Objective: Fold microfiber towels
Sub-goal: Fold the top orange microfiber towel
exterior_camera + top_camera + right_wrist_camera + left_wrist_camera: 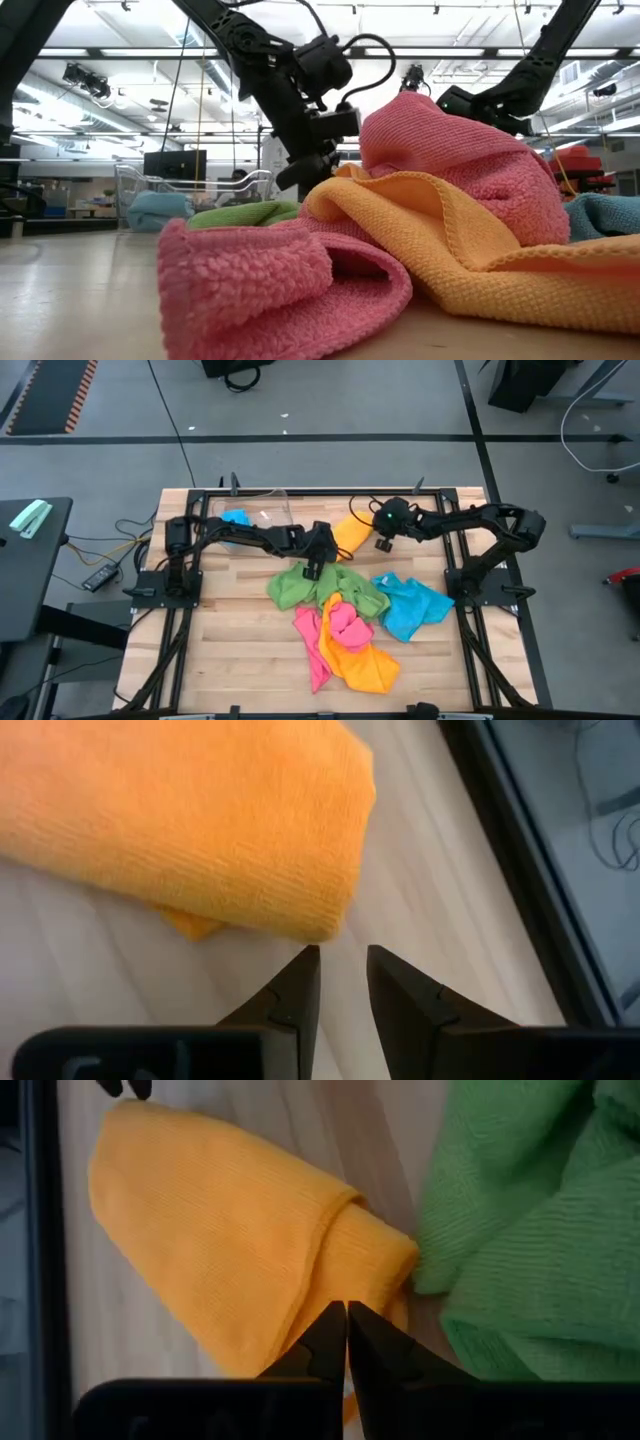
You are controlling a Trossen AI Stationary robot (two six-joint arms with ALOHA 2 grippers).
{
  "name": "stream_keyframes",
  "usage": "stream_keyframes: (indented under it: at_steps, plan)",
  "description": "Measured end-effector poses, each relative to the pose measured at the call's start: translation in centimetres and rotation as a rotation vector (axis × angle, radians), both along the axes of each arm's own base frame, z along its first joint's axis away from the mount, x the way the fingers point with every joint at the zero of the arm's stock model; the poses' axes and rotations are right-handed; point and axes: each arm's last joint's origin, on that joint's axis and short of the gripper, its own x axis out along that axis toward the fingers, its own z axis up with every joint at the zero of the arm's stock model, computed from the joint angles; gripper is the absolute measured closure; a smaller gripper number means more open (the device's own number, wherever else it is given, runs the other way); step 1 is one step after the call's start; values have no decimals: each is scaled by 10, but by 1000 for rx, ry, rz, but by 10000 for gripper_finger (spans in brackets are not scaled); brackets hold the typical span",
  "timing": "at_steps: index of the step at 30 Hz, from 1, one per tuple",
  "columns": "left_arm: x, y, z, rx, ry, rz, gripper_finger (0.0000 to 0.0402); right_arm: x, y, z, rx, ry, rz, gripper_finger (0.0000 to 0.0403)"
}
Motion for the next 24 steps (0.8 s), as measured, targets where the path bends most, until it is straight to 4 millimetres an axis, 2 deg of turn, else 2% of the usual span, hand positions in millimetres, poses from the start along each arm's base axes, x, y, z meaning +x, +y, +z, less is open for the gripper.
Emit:
stream_keyframes:
  at_steps: [5, 11, 14, 18, 24]
  plan:
    - [-1, -1, 1, 145, 40, 45, 369, 2, -1, 6, 64, 38, -32, 309]
    - [-4, 13, 1, 148, 49, 79, 372, 8, -6, 21, 160, 23, -121, 309]
    - [-8, 16, -1, 128, 84, 79, 377, 14, -5, 28, 240, -21, -67, 307]
    - [-12, 13, 2, 127, 120, 61, 381, 30, 15, 31, 257, -26, 121, 298]
    - [-17, 20, 4, 101, 137, 84, 371, 60, 58, 37, 98, -29, 357, 281]
